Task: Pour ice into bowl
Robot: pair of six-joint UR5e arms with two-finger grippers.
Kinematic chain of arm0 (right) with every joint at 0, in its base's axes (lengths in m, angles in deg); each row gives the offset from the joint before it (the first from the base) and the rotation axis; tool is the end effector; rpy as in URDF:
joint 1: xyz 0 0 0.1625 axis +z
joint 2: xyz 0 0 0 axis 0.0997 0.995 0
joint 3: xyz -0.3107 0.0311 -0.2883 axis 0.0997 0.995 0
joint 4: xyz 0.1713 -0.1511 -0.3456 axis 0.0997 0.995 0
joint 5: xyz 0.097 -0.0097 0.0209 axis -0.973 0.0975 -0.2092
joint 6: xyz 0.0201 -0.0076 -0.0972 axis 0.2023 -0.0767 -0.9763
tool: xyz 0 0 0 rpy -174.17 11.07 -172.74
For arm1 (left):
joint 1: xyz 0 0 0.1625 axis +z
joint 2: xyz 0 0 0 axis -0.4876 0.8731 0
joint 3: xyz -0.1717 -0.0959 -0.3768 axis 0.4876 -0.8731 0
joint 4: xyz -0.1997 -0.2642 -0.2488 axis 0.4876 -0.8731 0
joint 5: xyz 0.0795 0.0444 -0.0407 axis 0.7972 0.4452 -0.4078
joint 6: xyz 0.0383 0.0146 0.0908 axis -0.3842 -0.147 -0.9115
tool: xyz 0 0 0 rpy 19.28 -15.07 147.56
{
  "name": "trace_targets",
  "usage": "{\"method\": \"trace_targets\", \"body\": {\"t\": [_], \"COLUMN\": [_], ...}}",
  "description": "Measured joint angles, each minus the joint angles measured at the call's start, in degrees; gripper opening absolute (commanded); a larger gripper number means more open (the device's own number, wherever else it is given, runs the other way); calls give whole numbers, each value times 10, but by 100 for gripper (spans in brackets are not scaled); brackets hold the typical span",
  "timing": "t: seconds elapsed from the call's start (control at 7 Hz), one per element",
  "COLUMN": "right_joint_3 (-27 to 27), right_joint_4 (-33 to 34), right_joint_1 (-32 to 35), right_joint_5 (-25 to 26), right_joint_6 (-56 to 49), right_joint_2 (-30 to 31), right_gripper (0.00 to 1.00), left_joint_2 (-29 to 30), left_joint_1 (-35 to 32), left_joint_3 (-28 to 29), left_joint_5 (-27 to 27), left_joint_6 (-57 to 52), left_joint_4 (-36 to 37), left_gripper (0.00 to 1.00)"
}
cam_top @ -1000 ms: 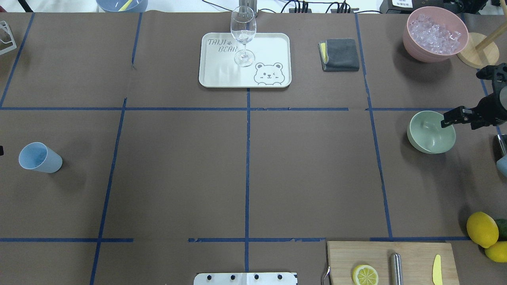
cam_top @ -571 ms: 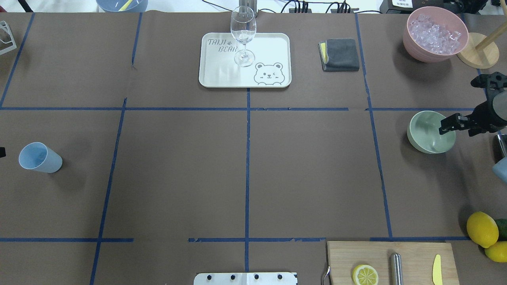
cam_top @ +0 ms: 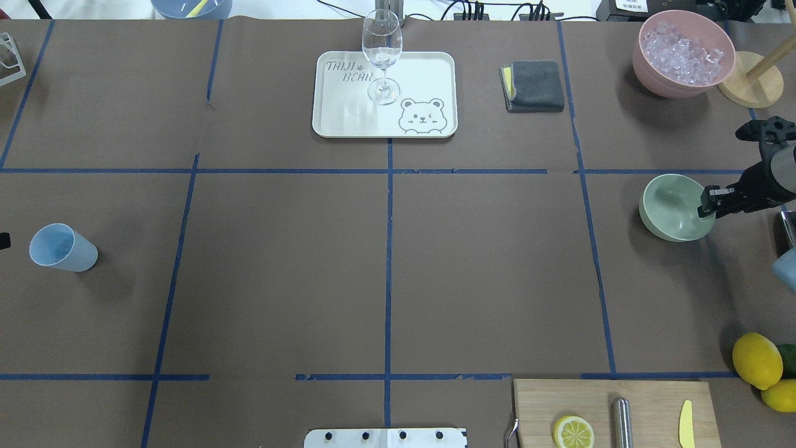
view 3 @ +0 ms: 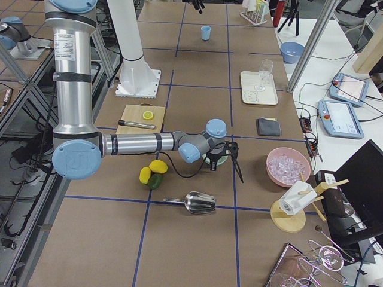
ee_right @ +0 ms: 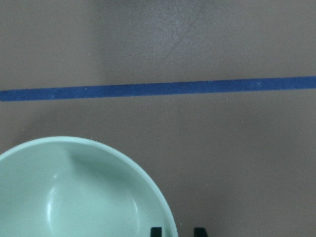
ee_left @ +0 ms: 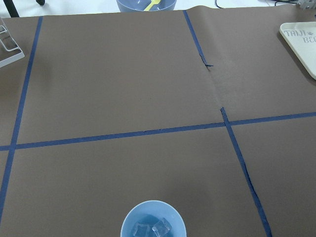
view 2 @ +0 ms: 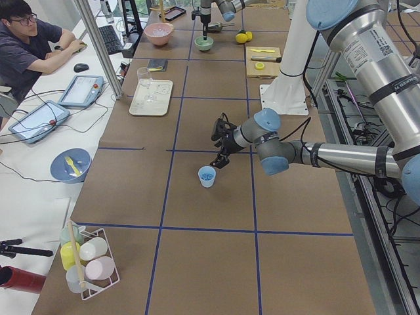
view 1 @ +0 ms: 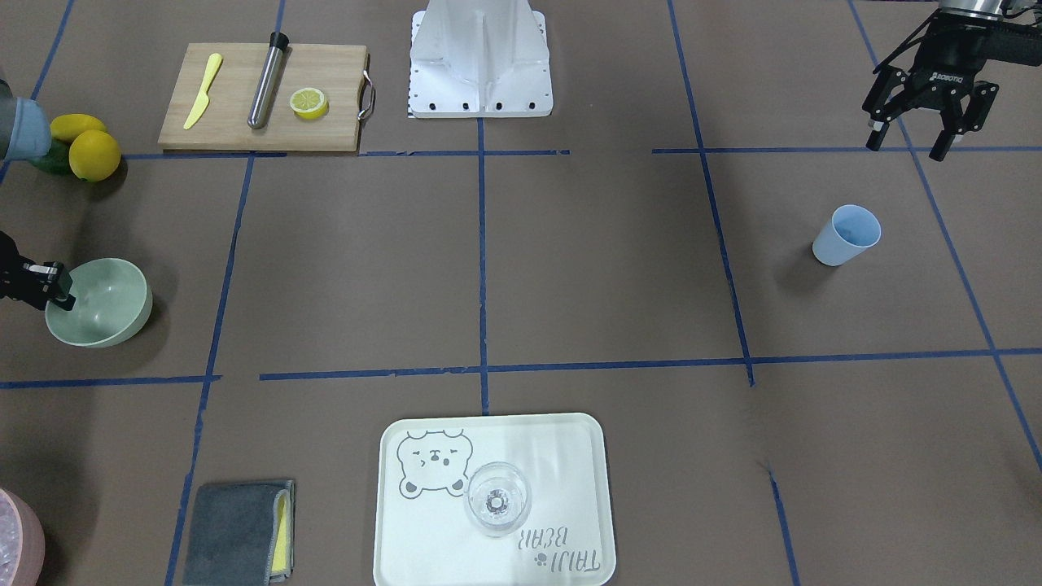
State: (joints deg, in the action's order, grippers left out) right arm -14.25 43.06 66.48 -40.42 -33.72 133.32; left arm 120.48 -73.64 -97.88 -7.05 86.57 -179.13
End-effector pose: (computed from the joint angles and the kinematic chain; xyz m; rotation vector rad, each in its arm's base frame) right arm -0.1871 -0.4839 0.6121 0.0295 -0.8088 0.0659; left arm 0.1267 -0.3022 0.4897 0.6432 0.8628 -0.1129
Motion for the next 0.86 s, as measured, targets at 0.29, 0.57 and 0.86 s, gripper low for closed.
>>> {"method": "trace_targets", "body": {"t": [0.29, 0.57, 0.86], "right_joint_3": [-15, -59, -110], "right_joint_4": [-1, 21, 113], "right_joint_1": [3, 18, 32], "right_joint_5": [-40, -90, -124], "right_joint_6": [3, 6, 12], "right_joint_2": [0, -5, -48], "right_gripper": [0, 0, 0], "left_joint_2": [0, -1, -9], "left_joint_1": [4, 36, 161], "left_joint_3": [0, 0, 5], "left_joint_5": [5, 45, 165], "left_joint_6": [0, 17, 120], "left_joint_4": [0, 0, 1], "left_gripper": [100, 100, 100]}}
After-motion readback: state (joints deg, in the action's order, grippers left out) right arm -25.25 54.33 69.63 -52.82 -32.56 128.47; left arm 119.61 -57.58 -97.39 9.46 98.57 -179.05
